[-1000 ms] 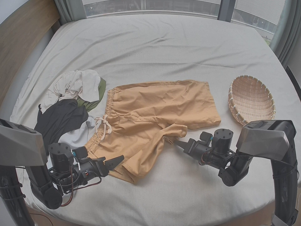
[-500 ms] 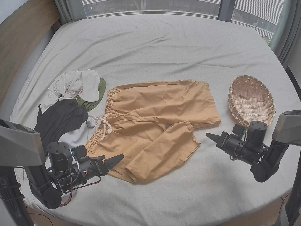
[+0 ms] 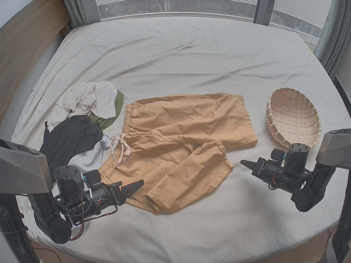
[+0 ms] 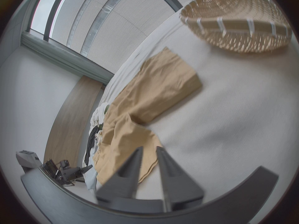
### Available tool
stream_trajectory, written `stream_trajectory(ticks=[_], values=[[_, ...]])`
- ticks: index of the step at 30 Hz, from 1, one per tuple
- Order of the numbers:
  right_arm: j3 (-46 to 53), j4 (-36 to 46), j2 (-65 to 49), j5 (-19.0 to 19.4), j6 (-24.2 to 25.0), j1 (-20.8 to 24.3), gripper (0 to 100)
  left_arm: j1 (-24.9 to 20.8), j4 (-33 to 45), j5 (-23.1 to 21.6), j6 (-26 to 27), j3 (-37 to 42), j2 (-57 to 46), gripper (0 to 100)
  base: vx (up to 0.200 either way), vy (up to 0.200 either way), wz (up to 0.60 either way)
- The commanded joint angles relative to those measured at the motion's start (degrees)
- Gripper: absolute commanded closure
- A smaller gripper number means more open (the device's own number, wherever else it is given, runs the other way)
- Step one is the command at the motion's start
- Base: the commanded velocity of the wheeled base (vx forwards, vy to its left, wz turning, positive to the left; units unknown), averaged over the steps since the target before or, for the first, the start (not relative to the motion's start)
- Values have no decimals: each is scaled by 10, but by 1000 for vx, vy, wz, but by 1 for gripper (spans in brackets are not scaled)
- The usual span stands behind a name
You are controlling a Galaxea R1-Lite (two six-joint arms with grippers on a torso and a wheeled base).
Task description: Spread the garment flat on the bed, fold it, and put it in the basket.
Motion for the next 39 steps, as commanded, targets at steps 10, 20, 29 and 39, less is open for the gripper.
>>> stream_trajectory(ticks=[10,20,29,39], values=[[-60,-4,108,-34,7,88,0,0,-1,0,0,5,-3,0,0,0,0],[-80,-13,130,-50,13,100,100,1,-1,0,-1,5,-3,0,0,0,0],[-31,-41,64,-90,10,67,100,1,-1,0,-1,5,-2,0,0,0,0],[6,-2,-26,-90,4,14,100,1,-1,0,0,8,-3,0,0,0,0]])
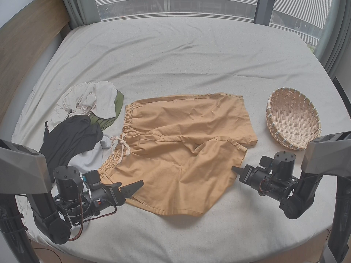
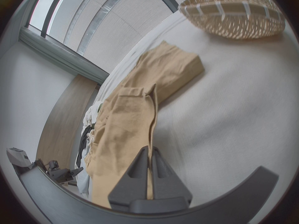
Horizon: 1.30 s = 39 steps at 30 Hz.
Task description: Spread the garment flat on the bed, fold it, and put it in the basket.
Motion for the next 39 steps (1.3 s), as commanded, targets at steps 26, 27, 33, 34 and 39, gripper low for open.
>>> stream_trajectory(ticks=[26,27,33,34,39], values=[[-50,72,10,3,-34,-36,0,0,-1,1,0,13,0,0,0,0,0],[-49,71,11,3,-34,-36,0,0,0,1,0,13,-1,0,0,0,0],[-31,27,62,5,-30,-18,0,0,0,1,0,13,0,0,0,0,0],[-28,20,65,5,-29,-15,0,0,0,1,0,13,0,0,0,0,0],[-5,-52,68,7,-19,9,0,0,0,1,0,13,0,0,0,0,0]])
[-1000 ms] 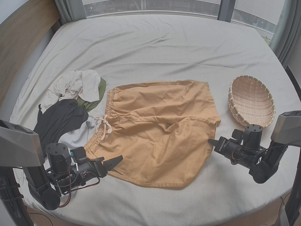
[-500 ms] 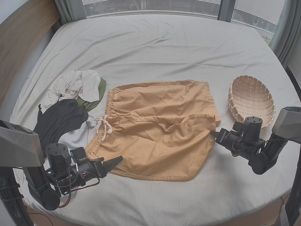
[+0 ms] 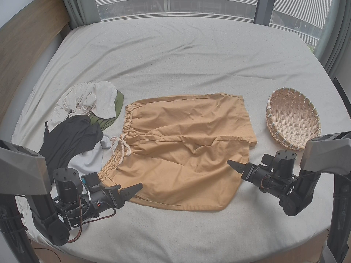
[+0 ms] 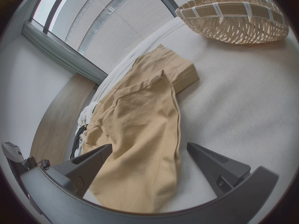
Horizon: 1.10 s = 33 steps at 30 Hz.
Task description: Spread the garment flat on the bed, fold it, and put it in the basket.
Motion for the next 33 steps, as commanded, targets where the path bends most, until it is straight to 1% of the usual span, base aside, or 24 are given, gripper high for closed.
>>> stream_trajectory(ticks=[1,5,6,8,9,10,11,13,15,17,19,21,25,29,31,33], values=[[21,-39,20,7,13,24,0,0,-1,0,0,0,1,0,0,0,0],[40,-40,-7,31,24,36,0,0,-1,0,0,-1,1,0,0,0,0],[41,-40,-9,32,24,36,0,0,-1,0,0,-1,1,0,0,0,0],[64,-40,-38,49,43,48,0,0,-1,0,0,-2,1,0,0,0,0],[66,-40,-39,52,45,49,0,0,-1,0,0,-2,1,0,0,0,0],[79,-40,-55,65,50,52,0,0,-1,0,0,-2,1,0,0,0,0],[83,-40,-60,68,51,52,0,0,-1,0,1,-2,1,0,0,0,0],[102,-40,-89,90,57,53,0,0,-1,0,1,-2,0,0,0,0,0],[114,-40,-104,104,63,53,0,0,-1,1,1,-2,0,0,0,0,0],[130,-39,-136,130,87,53,0,0,-1,6,1,-3,0,0,0,0,0],[136,-39,-152,141,107,53,0,0,-1,7,1,-3,0,0,0,0,0],[136,-39,-166,143,121,51,0,0,-1,7,1,-3,0,0,0,0,0],[137,-39,-175,143,123,46,0,-1,0,7,1,-3,-17,0,0,0,0],[156,-39,-208,142,122,37,0,0,0,7,1,-1,-19,0,0,0,0],[163,-39,-211,139,116,31,0,0,0,7,1,0,-19,0,0,0,0],[172,-39,-204,138,94,23,0,0,0,7,1,0,-19,0,0,0,0]])
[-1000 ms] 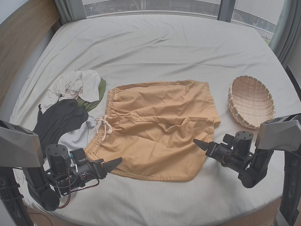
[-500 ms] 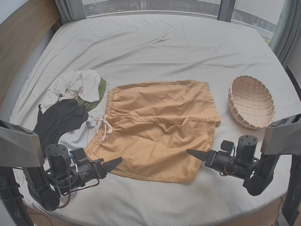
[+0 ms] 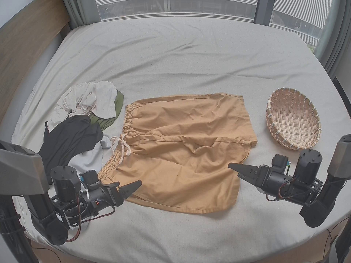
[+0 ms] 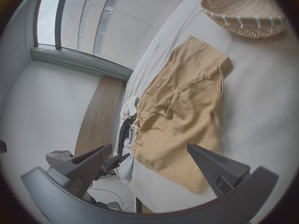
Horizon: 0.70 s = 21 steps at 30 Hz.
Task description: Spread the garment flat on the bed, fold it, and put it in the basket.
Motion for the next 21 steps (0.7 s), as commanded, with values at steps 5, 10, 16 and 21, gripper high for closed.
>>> stream_trajectory(ticks=[5,10,16,21], values=[[14,-1,53,-37,-77,-30,0,0,0,0,0,4,-3,0,0,0,0],[-3,-1,104,-69,-110,-43,0,0,0,0,0,4,-2,0,0,0,0],[-27,-1,154,-77,-119,-49,0,-1,0,0,0,4,2,0,0,0,0],[-47,-2,176,-76,-119,-44,0,-2,0,0,-1,4,1,0,0,0,0]])
